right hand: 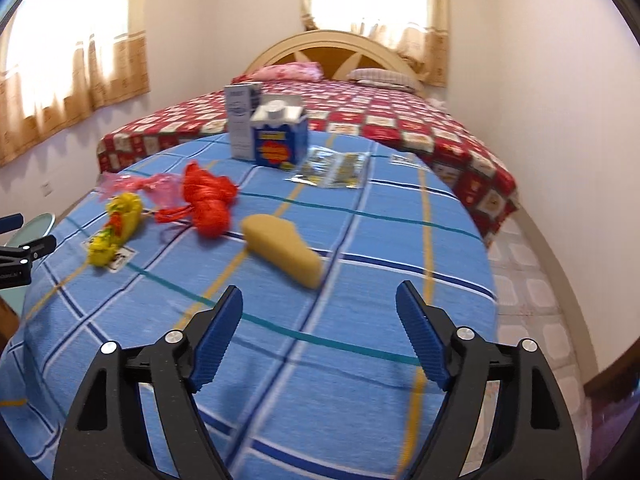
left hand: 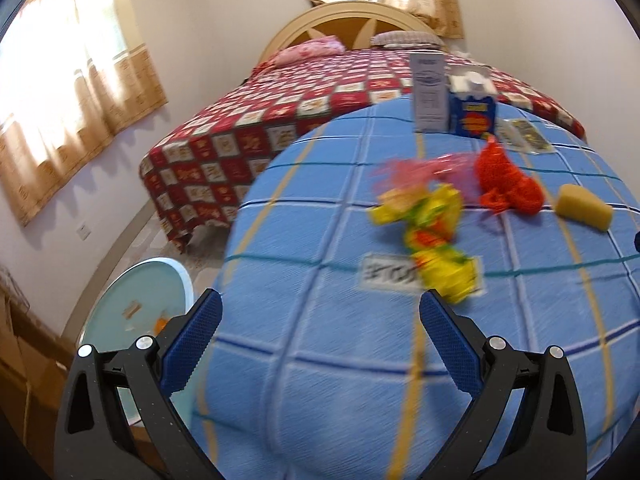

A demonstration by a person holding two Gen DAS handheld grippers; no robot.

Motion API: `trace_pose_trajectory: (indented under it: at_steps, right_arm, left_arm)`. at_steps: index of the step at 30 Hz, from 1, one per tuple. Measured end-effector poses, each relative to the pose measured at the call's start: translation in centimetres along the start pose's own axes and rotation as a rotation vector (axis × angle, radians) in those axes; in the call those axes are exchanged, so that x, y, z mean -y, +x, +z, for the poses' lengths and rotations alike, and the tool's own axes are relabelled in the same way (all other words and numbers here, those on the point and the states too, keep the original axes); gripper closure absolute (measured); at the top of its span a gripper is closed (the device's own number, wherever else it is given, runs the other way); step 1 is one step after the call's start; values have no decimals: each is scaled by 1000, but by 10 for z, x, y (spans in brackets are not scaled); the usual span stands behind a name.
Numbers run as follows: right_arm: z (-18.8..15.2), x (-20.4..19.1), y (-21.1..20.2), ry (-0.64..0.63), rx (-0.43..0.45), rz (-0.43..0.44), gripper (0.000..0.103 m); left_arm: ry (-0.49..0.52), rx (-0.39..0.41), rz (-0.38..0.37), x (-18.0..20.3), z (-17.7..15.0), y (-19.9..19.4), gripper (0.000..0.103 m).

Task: Collect trash
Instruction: 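Grasp the yellow plastic bag with the left gripper while the right grasps the yellow sponge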

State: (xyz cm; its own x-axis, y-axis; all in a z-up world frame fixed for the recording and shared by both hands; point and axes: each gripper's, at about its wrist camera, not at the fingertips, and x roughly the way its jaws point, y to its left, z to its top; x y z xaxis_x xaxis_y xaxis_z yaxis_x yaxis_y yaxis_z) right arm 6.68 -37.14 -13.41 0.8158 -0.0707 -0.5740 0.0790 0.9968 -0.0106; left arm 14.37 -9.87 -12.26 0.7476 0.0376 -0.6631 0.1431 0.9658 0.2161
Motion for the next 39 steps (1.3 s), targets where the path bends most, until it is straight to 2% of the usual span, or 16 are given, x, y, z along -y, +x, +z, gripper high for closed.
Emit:
trace_pose_trajectory:
  at_steps: [3, 5, 9, 14, 19, 20, 22, 24, 26, 33, 39]
  right_arm:
    - [-4, 16, 1, 36, 5, -4, 23]
    - [-7, 22, 0, 55, 12, -4, 17]
    - [-10, 29, -2, 73, 15, 4, 16]
    - [-10, 32, -4, 87, 22, 7, 16]
    - [-10, 30, -2, 87, 15, 10, 15]
    - [-10, 29, -2, 84, 14, 11, 15]
    - [-10, 26, -2, 77, 14, 10, 15]
    - [-8, 24, -2, 72, 16, 12, 15]
    - [-4, 21, 0, 63, 15, 12, 15]
    - [18, 13, 12, 38, 3, 18, 17]
    - [39, -4, 47, -5, -93, 56, 29]
  left_arm:
    - [1, -12, -25, 20, 11, 6, 6]
    - [8, -21, -34, 33, 17, 12, 6]
    - [20, -64, -47, 48, 23, 29, 6]
    - [8, -122, -19, 46, 26, 48, 6]
    - [6, -124, -41, 39, 26, 51, 8]
    - [10, -121, -40, 40, 26, 51, 10]
    - [11, -125, -58, 39, 25, 53, 23]
    - [9, -141, -113, 39, 23, 55, 57]
    - [20, -150, -165, 40, 20, 54, 71]
    - [16, -96, -170, 6, 6, 27, 73]
    - [-3, -38, -112, -38, -5, -1, 72]
